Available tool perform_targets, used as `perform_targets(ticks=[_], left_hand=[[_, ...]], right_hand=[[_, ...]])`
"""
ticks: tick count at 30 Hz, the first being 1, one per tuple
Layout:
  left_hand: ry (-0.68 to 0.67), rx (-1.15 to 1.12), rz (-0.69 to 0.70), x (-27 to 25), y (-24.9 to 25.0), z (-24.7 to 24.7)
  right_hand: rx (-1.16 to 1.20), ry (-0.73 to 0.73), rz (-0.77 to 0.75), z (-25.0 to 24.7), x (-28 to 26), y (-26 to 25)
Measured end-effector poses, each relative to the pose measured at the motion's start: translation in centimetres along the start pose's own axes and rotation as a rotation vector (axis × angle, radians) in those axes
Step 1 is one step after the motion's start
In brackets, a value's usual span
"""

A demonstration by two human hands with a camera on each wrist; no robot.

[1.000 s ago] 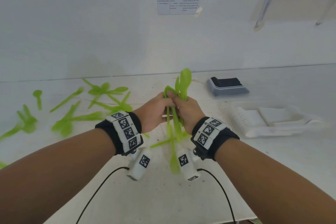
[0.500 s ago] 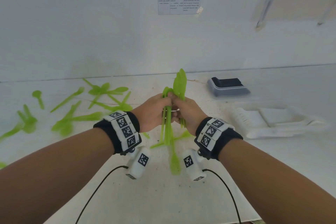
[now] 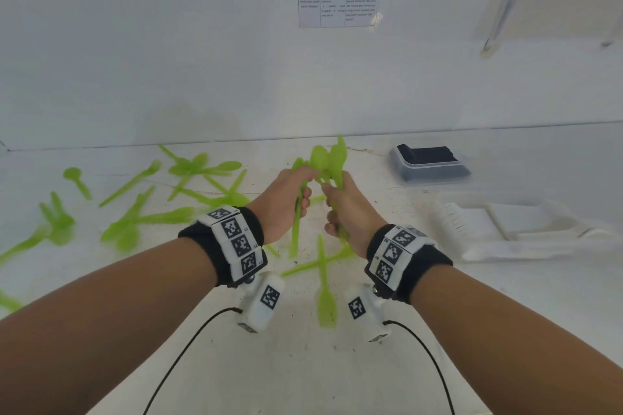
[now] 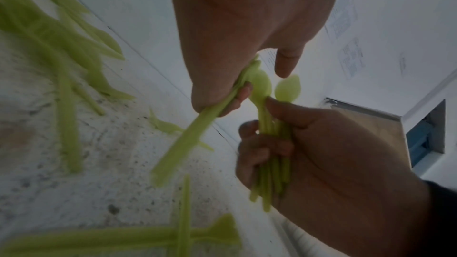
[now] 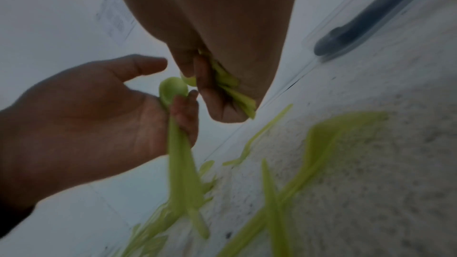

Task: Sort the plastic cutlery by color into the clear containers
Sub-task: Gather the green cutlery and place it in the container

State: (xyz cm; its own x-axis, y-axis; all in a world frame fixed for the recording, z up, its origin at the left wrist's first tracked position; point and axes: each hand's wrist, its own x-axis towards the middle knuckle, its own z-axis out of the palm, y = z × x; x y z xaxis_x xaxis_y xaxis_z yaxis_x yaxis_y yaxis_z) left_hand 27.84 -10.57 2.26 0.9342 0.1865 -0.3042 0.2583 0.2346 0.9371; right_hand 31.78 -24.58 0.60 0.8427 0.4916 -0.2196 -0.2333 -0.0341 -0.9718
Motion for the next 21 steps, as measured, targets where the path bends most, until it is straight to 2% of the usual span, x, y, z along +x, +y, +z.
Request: perform_targets(ticks=[4,12,16,21], left_hand=[[0.087,-0.06,0.067,0.8,-0.3,0.9],[0.102,-0.037,0.088,0.7,-0.2,-0.5],[0.016,-0.011,0.163,0.7,-0.4,-0.6],[0.099,-0.029,0.136,0.7,-0.3,-0.4]], right_hand=[[-0.054,-0.036,-0.049,1.5,-0.4,0.2],[-0.066,-0.087,-0.045,0.9,-0.6,0.2],[-0.1,-0.153,-0.047,1.0,-0.7,0.1],[-0.113,-0.15,-0.045,1.1,-0.8,0.2]])
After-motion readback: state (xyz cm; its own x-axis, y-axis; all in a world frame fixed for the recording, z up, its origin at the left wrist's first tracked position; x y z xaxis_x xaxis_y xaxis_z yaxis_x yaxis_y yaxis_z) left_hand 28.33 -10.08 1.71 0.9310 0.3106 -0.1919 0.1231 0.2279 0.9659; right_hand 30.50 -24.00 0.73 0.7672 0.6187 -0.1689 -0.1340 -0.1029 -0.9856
